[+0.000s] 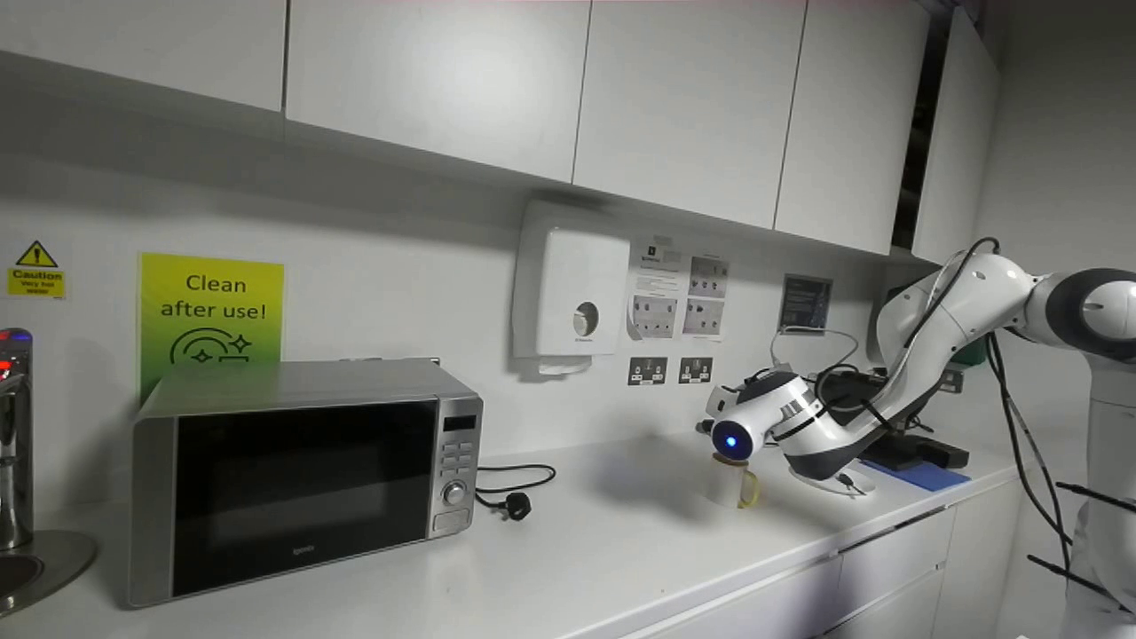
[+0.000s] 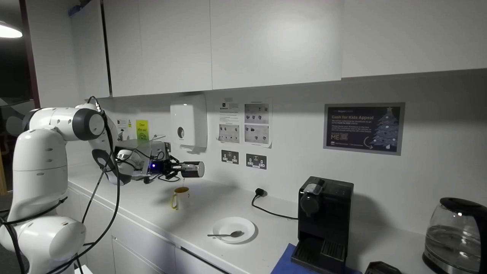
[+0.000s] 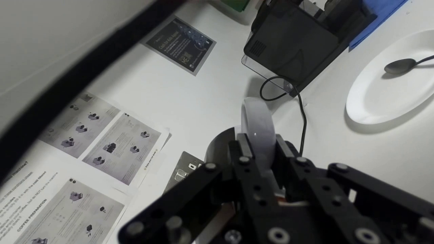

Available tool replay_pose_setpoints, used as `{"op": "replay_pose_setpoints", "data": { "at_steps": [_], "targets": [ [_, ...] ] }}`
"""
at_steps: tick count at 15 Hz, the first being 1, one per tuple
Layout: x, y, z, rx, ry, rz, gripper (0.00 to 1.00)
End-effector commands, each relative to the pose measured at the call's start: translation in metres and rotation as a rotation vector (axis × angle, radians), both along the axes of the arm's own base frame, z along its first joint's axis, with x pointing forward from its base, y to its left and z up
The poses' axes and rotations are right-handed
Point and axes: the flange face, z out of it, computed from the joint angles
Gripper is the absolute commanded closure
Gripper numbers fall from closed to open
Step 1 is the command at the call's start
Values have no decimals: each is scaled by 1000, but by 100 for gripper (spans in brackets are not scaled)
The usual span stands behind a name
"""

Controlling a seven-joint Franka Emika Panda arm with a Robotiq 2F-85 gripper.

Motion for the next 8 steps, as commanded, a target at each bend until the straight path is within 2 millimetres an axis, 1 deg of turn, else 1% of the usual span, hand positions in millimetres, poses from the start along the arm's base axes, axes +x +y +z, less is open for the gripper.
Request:
{"op": "replay_pose_setpoints", "data": {
  "at_steps": [1,8],
  "targets": [
    [-2,0,11,-51,-71,-3,95],
    [-3,1,11,-60,-75,4,95]
  ]
}}
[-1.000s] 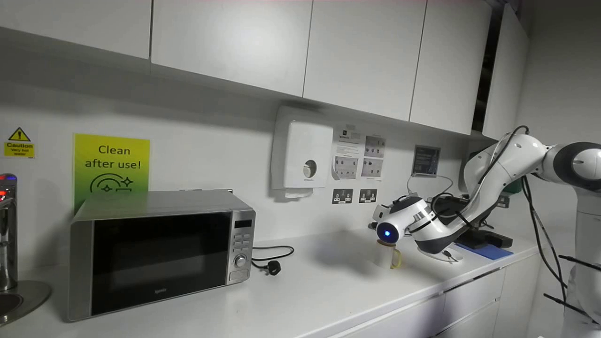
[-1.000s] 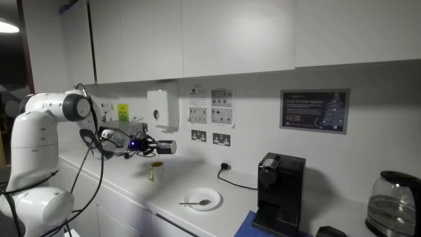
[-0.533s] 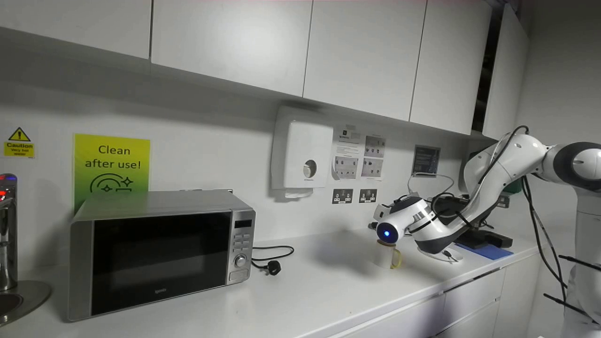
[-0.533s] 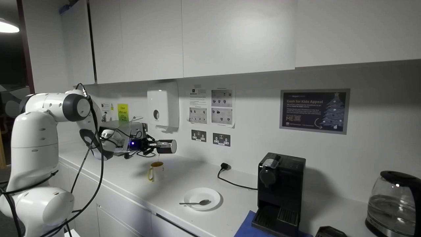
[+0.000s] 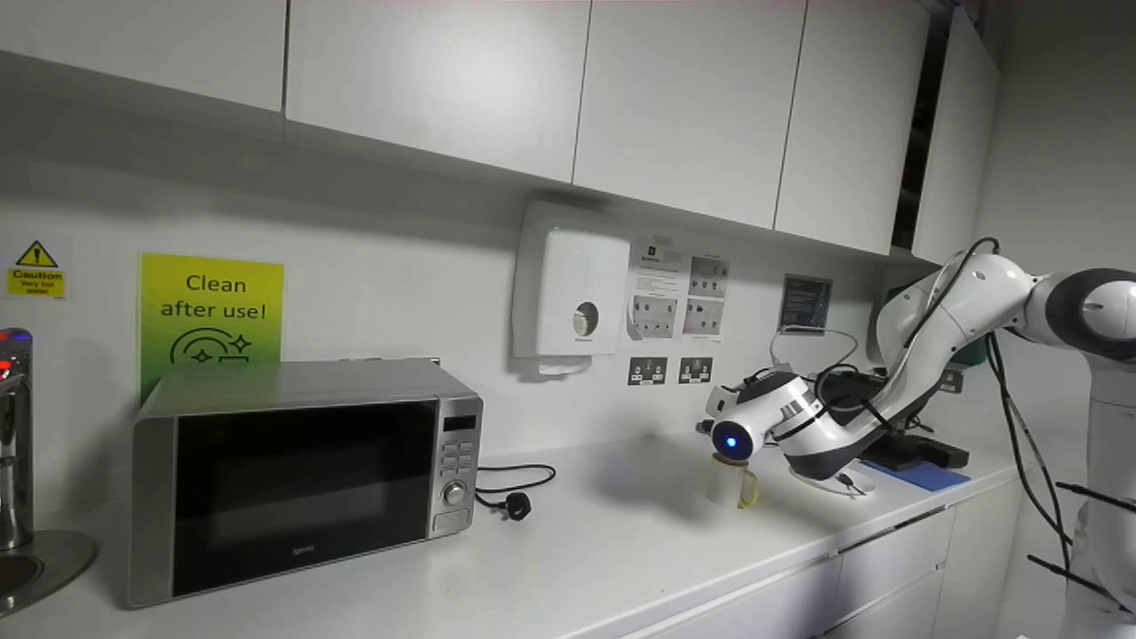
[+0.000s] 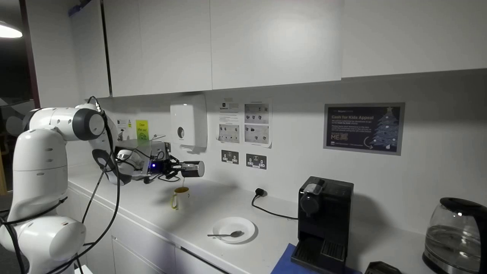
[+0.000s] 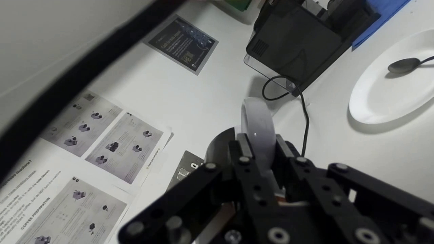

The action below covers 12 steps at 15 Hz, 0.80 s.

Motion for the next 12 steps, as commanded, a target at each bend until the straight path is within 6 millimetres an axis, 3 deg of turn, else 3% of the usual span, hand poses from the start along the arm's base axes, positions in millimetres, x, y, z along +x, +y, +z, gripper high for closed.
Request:
{"op": "replay_pose_setpoints", "data": {
  "at_steps": [1,12],
  "targets": [
    [-3,0,11,-56,-73,-1,95],
    [-5,3,11,-67,-82,4,95]
  ]
}}
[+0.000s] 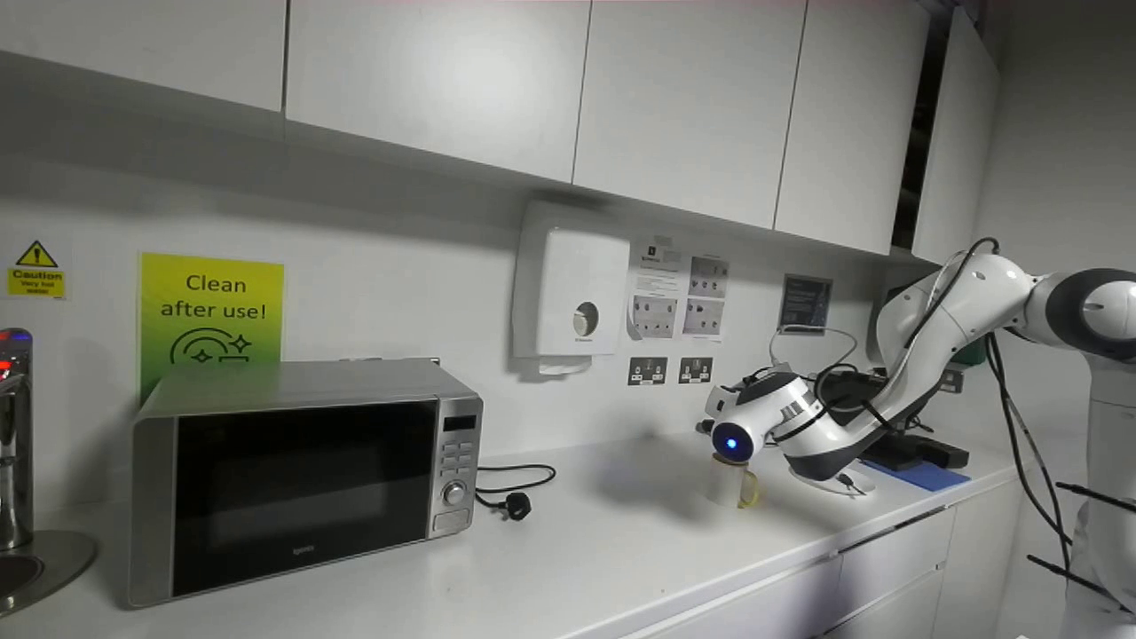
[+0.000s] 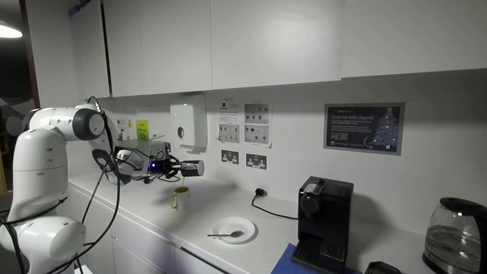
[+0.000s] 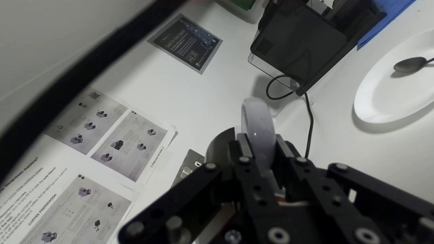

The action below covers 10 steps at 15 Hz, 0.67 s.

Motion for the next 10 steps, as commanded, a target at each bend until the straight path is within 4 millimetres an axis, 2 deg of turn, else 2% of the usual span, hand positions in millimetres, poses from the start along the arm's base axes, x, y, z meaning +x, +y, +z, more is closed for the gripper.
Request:
{"op": "replay_pose_setpoints", "data": {
  "at_steps": [1,10],
  "targets": [
    [-5,0,11,-59,-79,-8,95],
    [-6,-4,13,-84,-95,-32,95]
  ]
}}
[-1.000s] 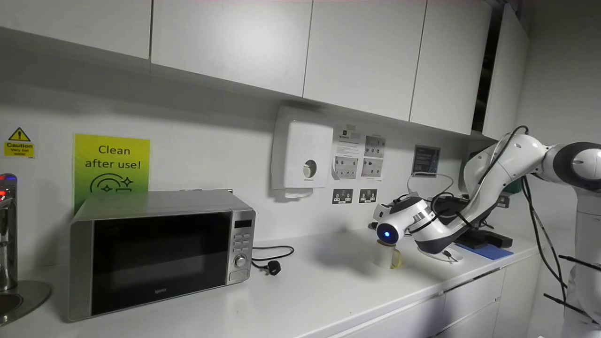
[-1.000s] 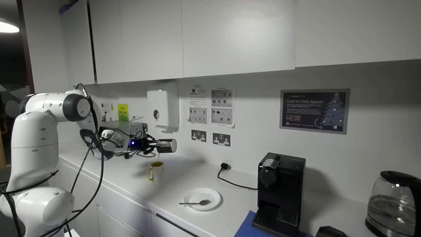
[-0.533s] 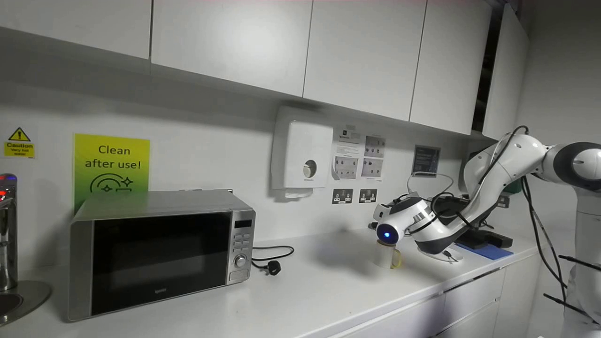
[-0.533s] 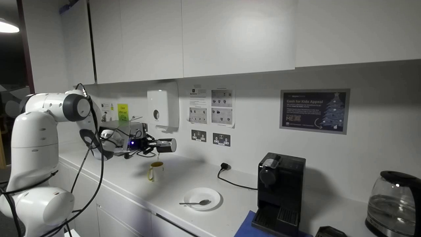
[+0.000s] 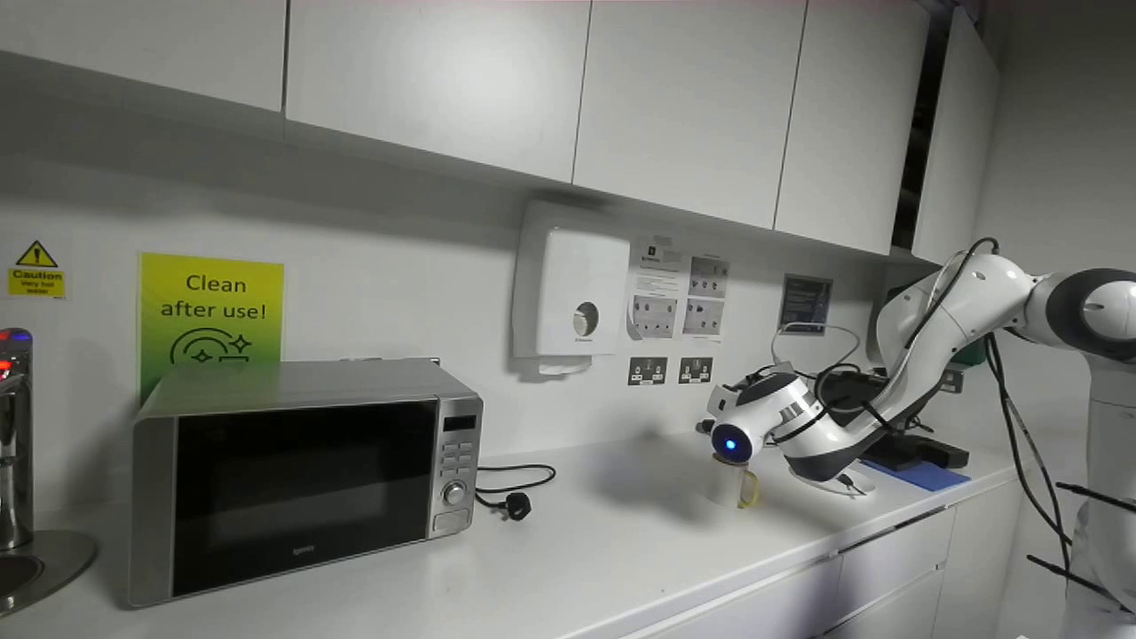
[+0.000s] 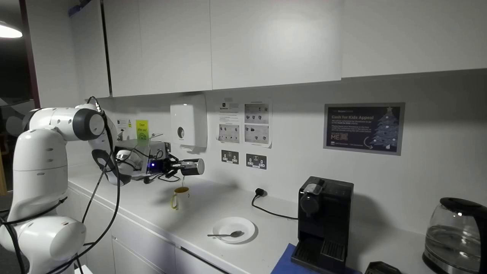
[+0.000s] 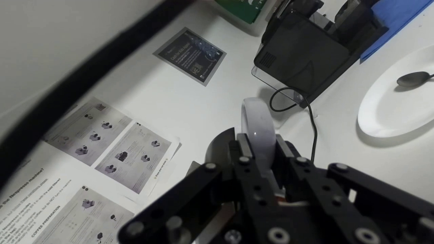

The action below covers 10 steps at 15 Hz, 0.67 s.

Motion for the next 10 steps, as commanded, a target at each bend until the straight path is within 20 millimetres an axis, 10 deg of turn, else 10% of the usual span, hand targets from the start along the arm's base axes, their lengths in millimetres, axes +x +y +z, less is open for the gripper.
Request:
{"op": "replay_pose_setpoints", "data": {
  "at_steps": [1,10],
  "targets": [
    [-4,0,9,-56,-75,-1,95],
    [-3,0,9,-70,-78,7,95]
  ]
}}
